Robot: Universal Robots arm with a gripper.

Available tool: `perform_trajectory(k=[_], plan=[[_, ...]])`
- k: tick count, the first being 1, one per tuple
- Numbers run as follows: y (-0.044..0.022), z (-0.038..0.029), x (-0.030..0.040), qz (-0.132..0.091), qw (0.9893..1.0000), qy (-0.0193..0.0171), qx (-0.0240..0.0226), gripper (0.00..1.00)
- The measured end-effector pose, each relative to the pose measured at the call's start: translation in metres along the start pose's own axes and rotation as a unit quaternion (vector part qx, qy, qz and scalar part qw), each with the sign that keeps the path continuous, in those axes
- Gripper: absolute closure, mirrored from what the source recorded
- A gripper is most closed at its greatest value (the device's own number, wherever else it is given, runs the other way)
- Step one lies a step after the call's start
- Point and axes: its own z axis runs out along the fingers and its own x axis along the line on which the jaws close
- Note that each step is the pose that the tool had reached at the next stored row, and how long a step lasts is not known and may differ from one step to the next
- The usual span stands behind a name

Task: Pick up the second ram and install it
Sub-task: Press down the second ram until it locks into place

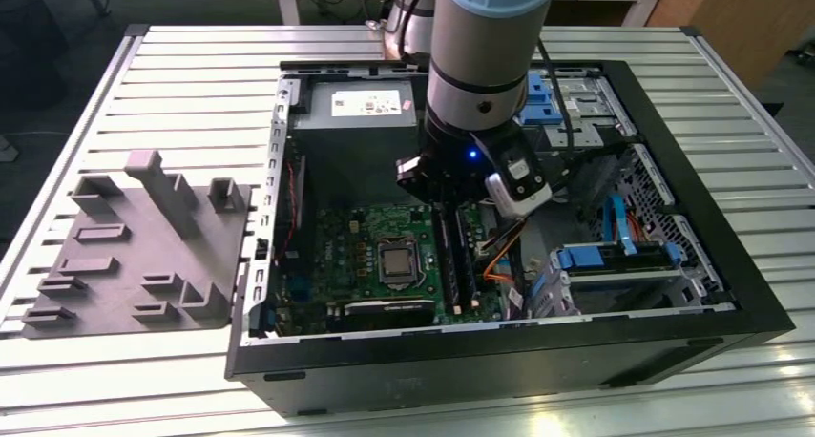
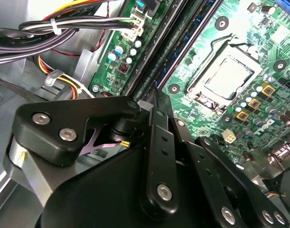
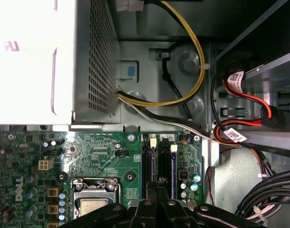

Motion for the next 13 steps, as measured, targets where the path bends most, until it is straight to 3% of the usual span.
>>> perform_trajectory(k=[13], plan=[[0.0025, 0.0005, 0.0001, 0.0, 1.0, 0.0, 0.0, 0.89]])
